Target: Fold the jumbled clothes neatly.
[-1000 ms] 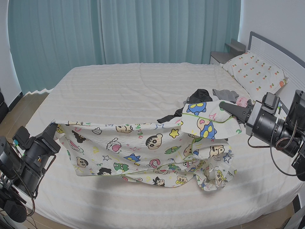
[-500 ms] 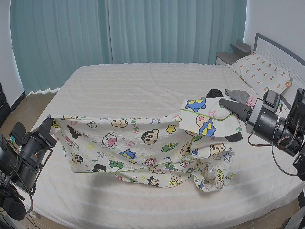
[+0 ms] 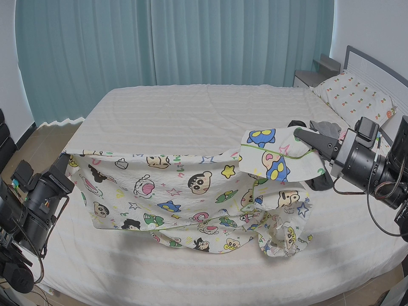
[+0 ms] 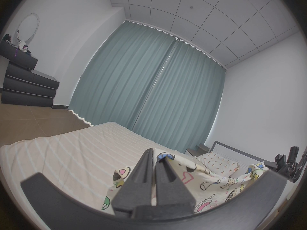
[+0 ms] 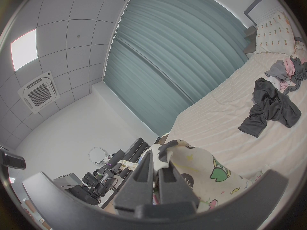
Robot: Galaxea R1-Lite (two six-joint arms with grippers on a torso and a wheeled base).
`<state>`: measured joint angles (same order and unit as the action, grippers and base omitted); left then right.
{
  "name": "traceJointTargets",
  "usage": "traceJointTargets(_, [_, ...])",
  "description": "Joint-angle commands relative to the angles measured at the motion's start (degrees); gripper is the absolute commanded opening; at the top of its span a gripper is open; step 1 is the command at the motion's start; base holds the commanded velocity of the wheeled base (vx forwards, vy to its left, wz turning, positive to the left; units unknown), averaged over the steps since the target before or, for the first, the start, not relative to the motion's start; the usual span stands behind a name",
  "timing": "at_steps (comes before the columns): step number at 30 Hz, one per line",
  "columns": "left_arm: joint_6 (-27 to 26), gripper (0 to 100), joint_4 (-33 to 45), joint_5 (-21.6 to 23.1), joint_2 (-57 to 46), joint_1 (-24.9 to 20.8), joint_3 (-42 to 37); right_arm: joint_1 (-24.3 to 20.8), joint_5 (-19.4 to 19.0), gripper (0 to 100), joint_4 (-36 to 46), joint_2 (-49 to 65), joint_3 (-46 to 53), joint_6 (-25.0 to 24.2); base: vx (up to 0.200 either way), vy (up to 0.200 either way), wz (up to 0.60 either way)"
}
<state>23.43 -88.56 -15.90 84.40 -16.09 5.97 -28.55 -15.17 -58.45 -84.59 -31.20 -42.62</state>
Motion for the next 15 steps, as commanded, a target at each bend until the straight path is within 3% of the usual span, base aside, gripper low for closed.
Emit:
traceJointTargets(1, [0.04, 0, -0.03, -0.01, -0.11, -0.17, -0.52, -0.01, -0.04, 0, 0.01, 0.65, 0.52, -0.01, 0.000, 0.000, 0.00])
traceJointTargets(3, [0.04, 0, -0.03, -0.01, -0.11, -0.26, -0.52, -0.01, -0.04, 0, 0.01, 1.01, 0.87, -0.10, 0.000, 0.000, 0.00])
traceJointTargets(15, [0.12, 0, -0.03, 0.08, -1.95, -0.70, -1.14, -0.10, -0.30, 0, 0.45, 5.93, 3.69, -0.18, -0.200, 0.000, 0.00])
